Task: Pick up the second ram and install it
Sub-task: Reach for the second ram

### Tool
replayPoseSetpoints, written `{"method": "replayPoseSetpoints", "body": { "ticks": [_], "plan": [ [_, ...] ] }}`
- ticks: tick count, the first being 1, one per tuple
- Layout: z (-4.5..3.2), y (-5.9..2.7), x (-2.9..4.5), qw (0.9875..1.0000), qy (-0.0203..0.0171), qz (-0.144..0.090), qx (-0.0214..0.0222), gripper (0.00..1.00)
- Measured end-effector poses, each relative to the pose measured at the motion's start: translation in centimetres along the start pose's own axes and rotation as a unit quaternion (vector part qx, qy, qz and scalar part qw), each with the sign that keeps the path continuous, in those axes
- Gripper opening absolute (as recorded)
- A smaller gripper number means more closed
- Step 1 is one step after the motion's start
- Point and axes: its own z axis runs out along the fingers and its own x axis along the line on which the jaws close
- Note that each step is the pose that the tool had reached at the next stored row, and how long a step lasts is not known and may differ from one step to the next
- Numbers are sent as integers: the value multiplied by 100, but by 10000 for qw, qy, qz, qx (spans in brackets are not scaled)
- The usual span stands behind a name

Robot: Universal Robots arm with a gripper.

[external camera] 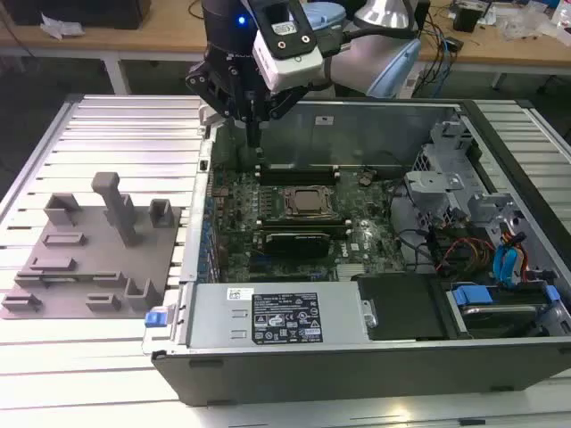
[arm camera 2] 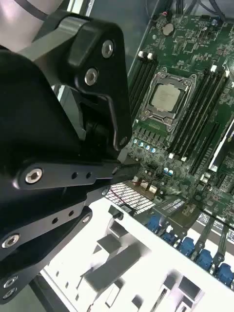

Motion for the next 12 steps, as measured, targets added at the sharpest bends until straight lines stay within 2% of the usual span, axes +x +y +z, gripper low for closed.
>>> {"method": "replayPoseSetpoints", "body": {
  "ticks": [3, 5, 9, 11, 12],
  "plan": [
    [-3, -8, 103, 10000, 0, 0, 0, 8],
    [-4, -10, 135, 10000, 0, 0, 1, 8],
    [-8, -22, 296, 10000, 0, 0, 0, 8],
    [-9, -26, 343, 10000, 0, 0, 0, 8],
    [-11, -30, 400, 10000, 0, 0, 1, 8]
  ]
}}
